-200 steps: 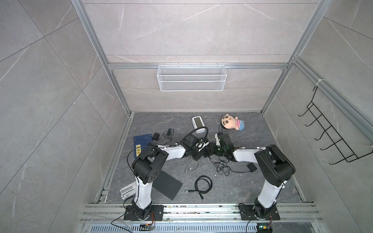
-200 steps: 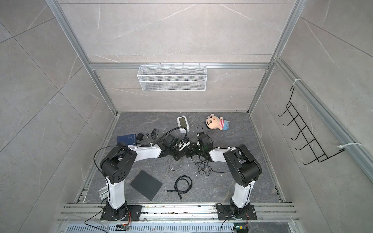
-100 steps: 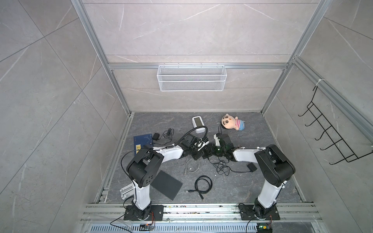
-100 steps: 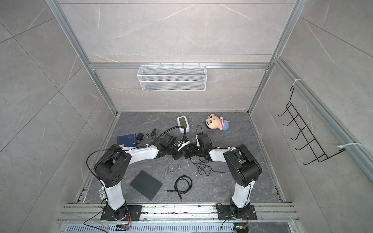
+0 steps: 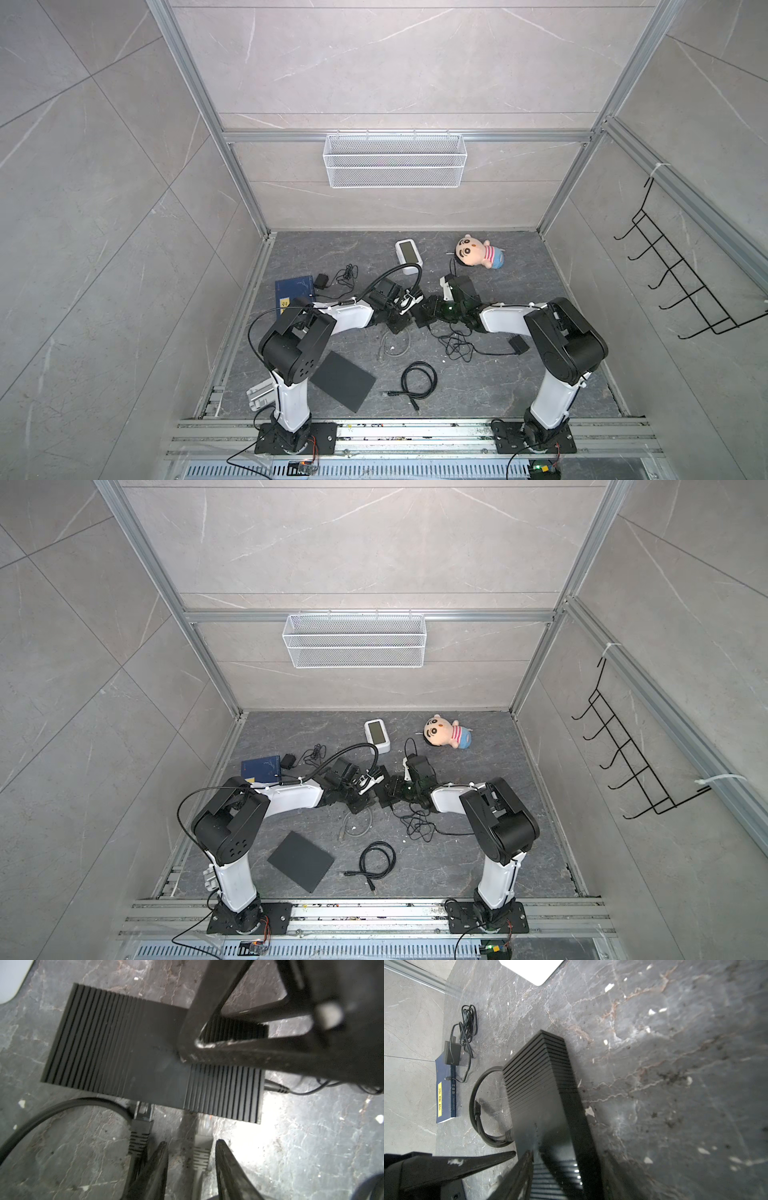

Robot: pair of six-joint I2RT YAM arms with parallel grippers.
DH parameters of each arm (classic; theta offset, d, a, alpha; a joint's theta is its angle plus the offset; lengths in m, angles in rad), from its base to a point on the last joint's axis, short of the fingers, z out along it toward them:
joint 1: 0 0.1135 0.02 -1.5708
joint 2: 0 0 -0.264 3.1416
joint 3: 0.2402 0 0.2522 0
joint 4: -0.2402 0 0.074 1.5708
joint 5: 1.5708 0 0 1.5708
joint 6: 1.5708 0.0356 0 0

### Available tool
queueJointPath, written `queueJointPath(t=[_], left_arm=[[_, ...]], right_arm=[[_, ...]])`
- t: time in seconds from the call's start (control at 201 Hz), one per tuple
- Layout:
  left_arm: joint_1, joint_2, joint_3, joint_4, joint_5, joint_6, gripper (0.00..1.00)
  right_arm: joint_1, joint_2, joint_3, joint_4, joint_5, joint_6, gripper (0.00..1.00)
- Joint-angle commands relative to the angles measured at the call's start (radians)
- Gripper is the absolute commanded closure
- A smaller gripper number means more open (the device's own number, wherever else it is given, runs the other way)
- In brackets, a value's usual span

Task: Insert the plug into the switch port

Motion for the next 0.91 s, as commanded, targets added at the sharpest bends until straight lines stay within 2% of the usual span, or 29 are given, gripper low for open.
queueJointPath(t=[0.0,0.239,0.373,0.647,0.906], left_arm=[[0.004,0.003,0.026,-0.054,-0.016,0.029,0.63],[0.003,0.022,0.048,-0.098,0.014,0.039,0.73],[-0.002,0.036,0.047,-0.107,0.022,0.03,0.74],[-0.002,0.052,0.037,-0.045,0.011,0.014,0.9],[0.0,0.061,0.081,0.031,0.02,-0.017,0.99]], right_arm=[[0.011,0.056,-0.039,-0.2,-0.012,-0.007,0.45],[0.011,0.056,-0.039,-0.206,-0.007,-0.007,0.45],[0.011,0.055,-0.036,-0.213,-0.007,-0.012,0.45],[0.013,0.073,-0.039,-0.204,-0.042,-0.015,0.46],[0.028,0.072,-0.091,-0.17,-0.109,0.001,0.47]])
